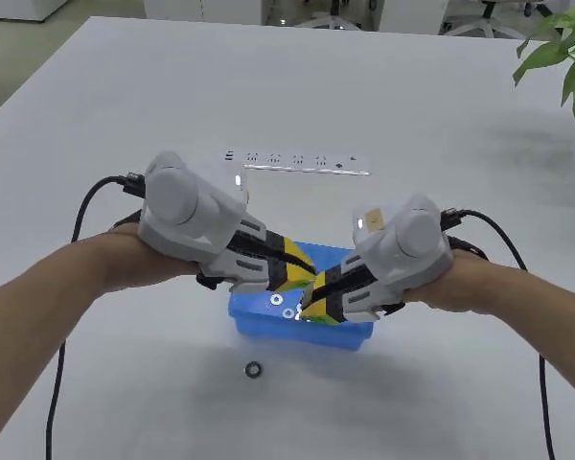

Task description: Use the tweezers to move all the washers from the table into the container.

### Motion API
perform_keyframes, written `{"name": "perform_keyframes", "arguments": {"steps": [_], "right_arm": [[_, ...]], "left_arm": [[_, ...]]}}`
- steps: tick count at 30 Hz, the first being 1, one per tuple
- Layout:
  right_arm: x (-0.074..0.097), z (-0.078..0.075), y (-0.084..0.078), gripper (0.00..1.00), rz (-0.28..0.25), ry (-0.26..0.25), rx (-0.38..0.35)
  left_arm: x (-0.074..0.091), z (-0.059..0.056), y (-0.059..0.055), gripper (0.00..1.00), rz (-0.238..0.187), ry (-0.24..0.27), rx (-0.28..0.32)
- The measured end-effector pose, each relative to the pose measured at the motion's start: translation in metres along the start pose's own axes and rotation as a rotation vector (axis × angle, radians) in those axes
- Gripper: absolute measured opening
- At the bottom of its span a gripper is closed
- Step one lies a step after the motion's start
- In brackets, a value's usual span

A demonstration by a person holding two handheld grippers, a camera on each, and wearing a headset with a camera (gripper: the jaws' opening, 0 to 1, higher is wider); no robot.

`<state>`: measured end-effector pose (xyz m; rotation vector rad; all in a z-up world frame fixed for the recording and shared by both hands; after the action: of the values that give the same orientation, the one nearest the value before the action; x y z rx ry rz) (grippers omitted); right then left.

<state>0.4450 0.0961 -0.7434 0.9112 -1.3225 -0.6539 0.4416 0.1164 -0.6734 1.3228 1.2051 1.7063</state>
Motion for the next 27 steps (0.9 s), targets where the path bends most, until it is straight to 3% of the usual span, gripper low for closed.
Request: {"name": "perform_keyframes", "arguments": {"steps": [27], "right_arm": [[0.015, -0.002, 0.006, 0.24, -0.005, -0.057, -0.018]], "left_arm": [[0.002, -0.005, 0.009, 0.06, -0.014, 0.002, 0.004]]}}
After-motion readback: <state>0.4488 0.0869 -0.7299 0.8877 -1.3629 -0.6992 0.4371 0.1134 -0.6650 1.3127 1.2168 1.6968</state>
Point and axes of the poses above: the centre of the closed fingertips' face, and the gripper's own axes: x roughly backward along the fingers, z roughly to its left, y roughly out of its top, the point moved 3 cm from there along x, roughly backward along the fingers, and after that the axes turned 10 degrees about -z, right-handed, at the moved point
